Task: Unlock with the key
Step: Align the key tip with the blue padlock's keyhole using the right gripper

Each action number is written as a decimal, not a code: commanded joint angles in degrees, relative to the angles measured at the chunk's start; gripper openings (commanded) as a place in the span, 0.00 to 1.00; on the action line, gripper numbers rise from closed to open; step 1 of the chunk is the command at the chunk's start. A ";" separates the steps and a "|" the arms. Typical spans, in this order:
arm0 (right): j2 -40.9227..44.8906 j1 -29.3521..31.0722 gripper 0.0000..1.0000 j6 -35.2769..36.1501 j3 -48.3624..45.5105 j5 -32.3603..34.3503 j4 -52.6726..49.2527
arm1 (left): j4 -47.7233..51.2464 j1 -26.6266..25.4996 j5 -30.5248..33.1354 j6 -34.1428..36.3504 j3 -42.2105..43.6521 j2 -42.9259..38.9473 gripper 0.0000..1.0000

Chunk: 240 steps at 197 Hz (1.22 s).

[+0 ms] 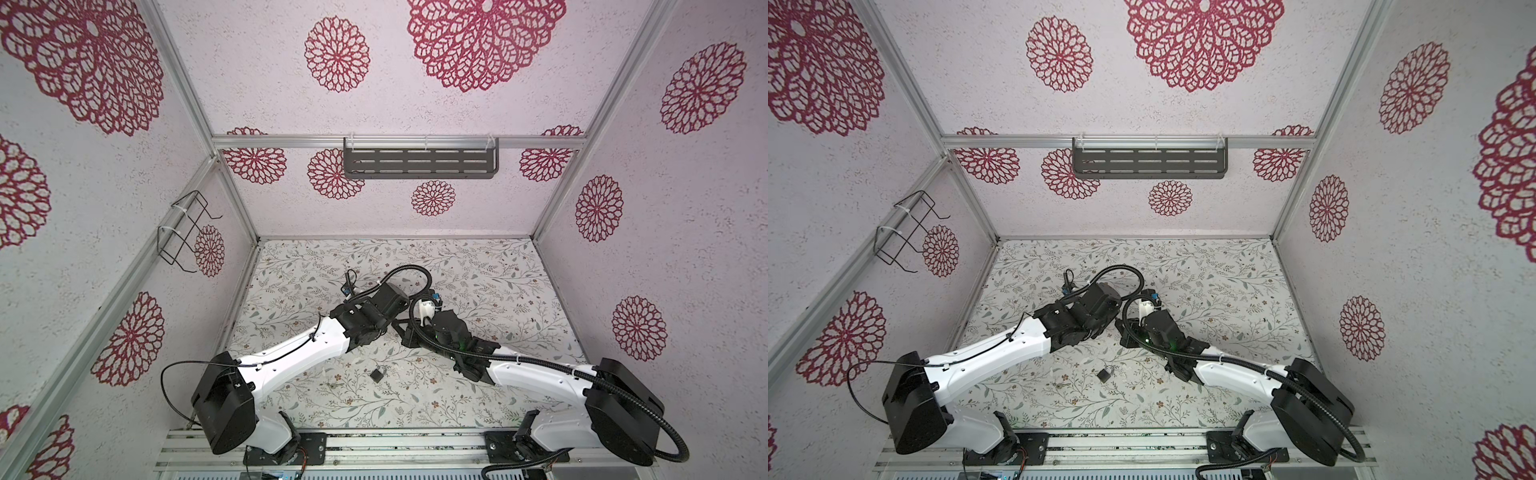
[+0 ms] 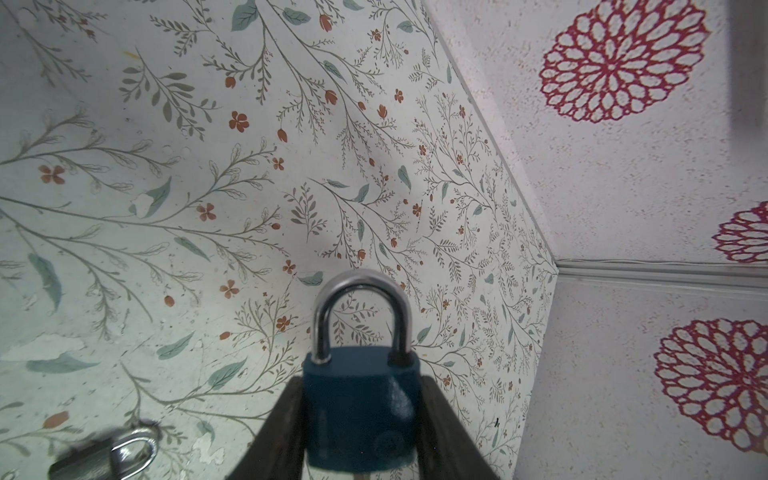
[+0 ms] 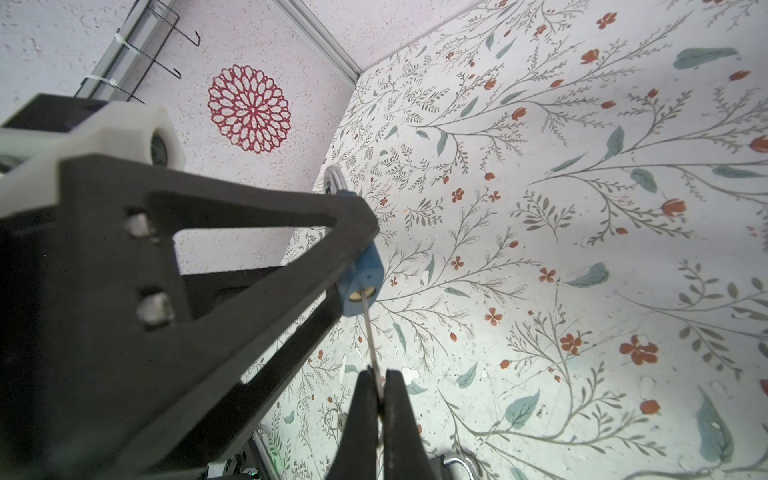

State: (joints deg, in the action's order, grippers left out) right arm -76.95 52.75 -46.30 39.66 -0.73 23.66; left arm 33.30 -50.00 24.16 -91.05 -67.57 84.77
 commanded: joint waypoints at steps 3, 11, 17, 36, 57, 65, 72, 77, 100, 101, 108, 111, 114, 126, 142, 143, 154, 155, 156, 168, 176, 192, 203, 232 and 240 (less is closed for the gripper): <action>-0.05 0.21 0.00 6.85 3.13 0.31 7.51 | -4.10 -1.40 -7.55 0.29 -0.30 -0.64 0.01; 0.04 0.21 0.00 8.63 3.31 0.29 7.22 | -4.92 -1.42 -8.21 0.26 0.16 -0.89 0.01; 0.13 0.18 0.00 9.50 3.53 0.11 7.04 | -5.23 -1.41 -8.58 0.21 0.33 -0.98 0.01; 0.44 0.17 0.00 12.06 4.11 -0.85 6.61 | -4.65 -1.53 -8.46 0.93 0.33 -1.11 0.01; -0.10 -0.97 0.00 9.28 4.89 -4.99 7.92 | -2.11 -1.50 -7.26 1.18 0.43 -0.66 0.01; -0.60 -1.62 0.00 6.69 4.71 -8.22 10.81 | -2.42 -1.51 -7.08 1.67 0.61 -0.66 0.01; -1.14 -2.13 0.00 4.34 4.92 -10.46 12.14 | -2.38 -1.61 -6.99 2.27 0.55 -0.59 0.01; -1.56 -2.73 0.00 2.76 5.06 -11.98 12.88 | -1.92 -1.74 -6.55 2.59 0.50 -0.50 0.00; -1.90 -4.34 0.00 -3.61 5.21 -14.01 14.46 | 1.74 -1.99 -4.80 3.50 -0.19 -0.20 0.01; -1.81 -4.38 0.00 -3.70 5.23 -13.93 14.34 | 1.80 -2.01 -4.77 3.50 -0.15 -0.25 0.01; -1.36 -4.40 0.00 -3.62 5.33 -13.23 13.25 | 1.69 -1.97 -4.73 3.90 -0.01 -0.30 0.01; -1.18 -4.37 0.00 -3.38 5.50 -12.83 12.50 | 1.73 -2.01 -4.66 3.98 0.13 -0.40 0.01; -1.07 -4.40 0.00 -3.03 5.79 -12.31 11.49 | 1.79 -1.97 -4.67 4.03 0.08 -0.40 0.01; -0.71 -4.31 0.00 -1.24 7.04 -10.72 7.72 | 1.63 -2.10 -4.95 4.22 0.02 -0.40 0.01; -0.58 -3.86 0.00 -0.08 7.77 -9.46 6.31 | 1.66 -2.36 -5.43 4.56 -0.49 -0.07 0.01; -0.58 -3.83 0.00 0.04 7.79 -9.42 6.31 | 1.67 -2.37 -5.48 4.56 -0.47 -0.06 0.01; -0.65 -3.26 0.00 2.10 8.18 -8.60 6.04 | 1.62 -2.65 -6.14 4.53 -0.88 0.13 0.01; -0.66 -3.17 0.00 2.36 8.21 -8.51 5.96 | 1.56 -2.65 -6.27 4.50 -0.89 0.13 0.01; -0.70 -3.13 0.00 2.58 8.27 -8.41 5.87 | 1.49 -2.69 -6.34 4.49 -0.89 0.09 0.01; -1.26 -2.71 0.00 3.59 8.97 -7.83 4.43 | -0.06 -2.80 -8.13 4.47 -0.81 0.14 0.00; -1.61 -2.83 0.00 3.06 8.98 -8.28 4.79 | -0.37 -2.95 -8.29 4.56 -0.89 0.13 0.00; -1.59 -2.87 0.00 2.45 8.10 -8.63 6.80 | 1.02 -2.99 -6.40 4.48 -0.98 -0.11 0.00; -1.43 -2.88 0.00 2.91 8.05 -8.84 6.49 | 1.46 -2.70 -5.62 4.57 -0.77 -0.60 0.01; -0.38 -2.87 0.06 4.27 6.93 -9.20 4.60 | 1.83 -1.85 -2.76 5.80 -1.35 -1.30 0.01; 0.18 -2.84 0.11 4.61 6.35 -9.24 4.64 | 2.30 -1.14 -2.40 6.05 -1.66 -1.26 0.02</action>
State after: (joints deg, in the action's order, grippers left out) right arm -79.53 49.32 -45.08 44.27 -9.74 20.18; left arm 33.82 -50.39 23.40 -86.98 -67.57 84.38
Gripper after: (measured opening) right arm 0.055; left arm 0.403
